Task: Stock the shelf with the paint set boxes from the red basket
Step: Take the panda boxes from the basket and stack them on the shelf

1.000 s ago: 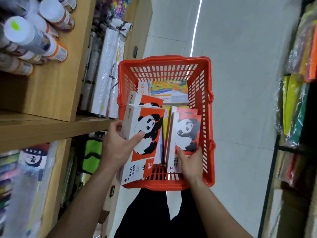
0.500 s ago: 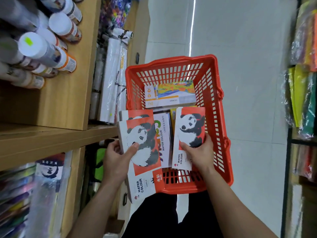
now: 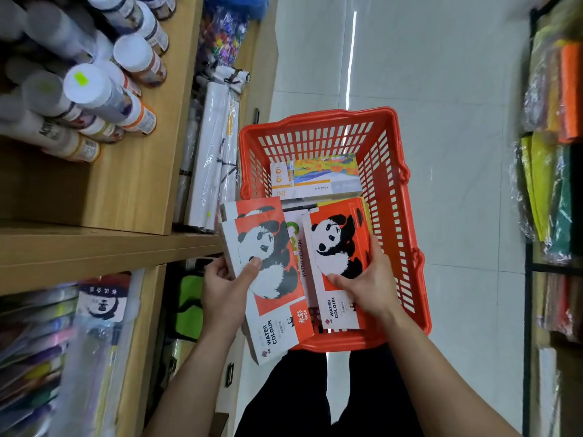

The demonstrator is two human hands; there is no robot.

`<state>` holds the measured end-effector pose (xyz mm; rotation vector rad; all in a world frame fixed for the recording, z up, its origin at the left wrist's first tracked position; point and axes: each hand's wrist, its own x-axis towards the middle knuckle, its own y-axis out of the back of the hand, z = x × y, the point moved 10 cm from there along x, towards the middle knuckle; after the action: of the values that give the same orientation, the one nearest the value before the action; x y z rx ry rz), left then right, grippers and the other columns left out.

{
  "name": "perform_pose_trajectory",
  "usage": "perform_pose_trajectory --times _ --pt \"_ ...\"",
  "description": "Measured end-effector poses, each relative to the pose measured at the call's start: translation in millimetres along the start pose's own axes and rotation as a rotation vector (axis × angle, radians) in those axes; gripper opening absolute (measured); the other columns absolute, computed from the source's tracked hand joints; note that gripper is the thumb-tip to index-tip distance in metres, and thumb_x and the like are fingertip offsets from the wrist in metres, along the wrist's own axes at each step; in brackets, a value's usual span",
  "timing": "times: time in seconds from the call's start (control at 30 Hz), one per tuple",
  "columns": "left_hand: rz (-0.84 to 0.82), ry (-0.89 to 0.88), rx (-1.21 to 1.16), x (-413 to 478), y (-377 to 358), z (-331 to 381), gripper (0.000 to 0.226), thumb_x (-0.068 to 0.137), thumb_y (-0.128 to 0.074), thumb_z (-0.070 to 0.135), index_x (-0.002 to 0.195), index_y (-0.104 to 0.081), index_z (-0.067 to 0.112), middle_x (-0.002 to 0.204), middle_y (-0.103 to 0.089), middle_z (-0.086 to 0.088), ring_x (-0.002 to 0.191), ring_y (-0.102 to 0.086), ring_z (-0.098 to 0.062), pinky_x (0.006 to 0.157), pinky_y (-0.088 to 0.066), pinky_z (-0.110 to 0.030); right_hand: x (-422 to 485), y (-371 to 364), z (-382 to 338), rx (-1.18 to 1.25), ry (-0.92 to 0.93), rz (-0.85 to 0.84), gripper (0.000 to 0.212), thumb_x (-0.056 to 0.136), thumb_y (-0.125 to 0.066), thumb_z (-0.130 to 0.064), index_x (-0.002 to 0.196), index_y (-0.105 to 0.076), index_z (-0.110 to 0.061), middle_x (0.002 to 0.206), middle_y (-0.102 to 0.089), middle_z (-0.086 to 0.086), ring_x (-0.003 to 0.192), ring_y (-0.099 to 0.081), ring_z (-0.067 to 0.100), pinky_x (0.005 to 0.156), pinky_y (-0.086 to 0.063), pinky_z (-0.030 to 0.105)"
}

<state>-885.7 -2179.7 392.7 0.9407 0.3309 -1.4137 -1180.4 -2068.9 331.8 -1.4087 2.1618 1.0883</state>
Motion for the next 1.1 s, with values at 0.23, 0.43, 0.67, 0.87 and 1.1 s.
perform_pose_trajectory --times 0.23,0.43,0.67,0.87,1.1 --pt "-0.007 -0.093 -0.066 -25.3 4.3 17.4 0.063 0.076 -0.089 0.037 0.126 -0.059 0.012 0.113 -0.077 -0.004 0.097 -0.077 -0.025 0.076 -0.063 -0.040 -36.7 48.1 -14.2 0.180 0.117 0.050 0.097 0.058 -0.100 -0.027 0.125 -0.046 -0.071 0.119 -0.073 -0.027 0.108 -0.073 -0.001 0.087 -0.061 0.021" --pt "0.073 -0.168 -0.210 -81.6 22.9 39.1 0.041 0.073 -0.088 0.037 0.107 -0.067 0.028 0.099 -0.081 0.006 0.084 -0.080 -0.017 0.059 -0.061 -0.027 -61.9 80.4 -56.8 0.213 0.243 -0.041 0.091 0.057 -0.097 -0.041 0.131 -0.047 -0.059 0.116 -0.076 -0.023 0.102 -0.077 0.005 0.087 -0.065 0.040" --pt "0.250 -0.293 -0.362 -202.5 84.2 55.6 0.054 0.063 -0.088 0.039 0.112 -0.067 0.026 0.100 -0.080 0.015 0.082 -0.078 -0.009 0.058 -0.058 -0.021 -116.8 92.4 -157.6 0.187 0.508 -0.275 0.098 0.064 -0.100 -0.021 0.132 -0.045 -0.068 0.124 -0.075 -0.021 0.111 -0.074 0.004 0.092 -0.062 0.033" --pt "0.506 -0.375 -0.535 -317.7 180.0 51.6 0.052 0.068 -0.088 0.040 0.115 -0.067 0.028 0.106 -0.081 0.006 0.091 -0.079 -0.020 0.067 -0.062 -0.033 -213.3 53.4 -270.9 0.140 0.769 -0.521 0.105 0.063 -0.099 -0.011 0.145 -0.047 -0.050 0.123 -0.074 -0.029 0.110 -0.073 -0.004 0.094 -0.061 0.025" --pt "0.759 -0.497 -0.682 -420.0 300.4 54.0 0.055 0.065 -0.094 0.036 0.112 -0.068 0.023 0.107 -0.081 0.000 0.098 -0.077 -0.032 0.083 -0.063 -0.053 -343.3 -15.2 -380.7 0.140 0.977 -0.783 0.099 0.063 -0.100 -0.017 0.145 -0.051 -0.045 0.133 -0.074 -0.010 0.117 -0.074 0.014 0.090 -0.064 0.037"
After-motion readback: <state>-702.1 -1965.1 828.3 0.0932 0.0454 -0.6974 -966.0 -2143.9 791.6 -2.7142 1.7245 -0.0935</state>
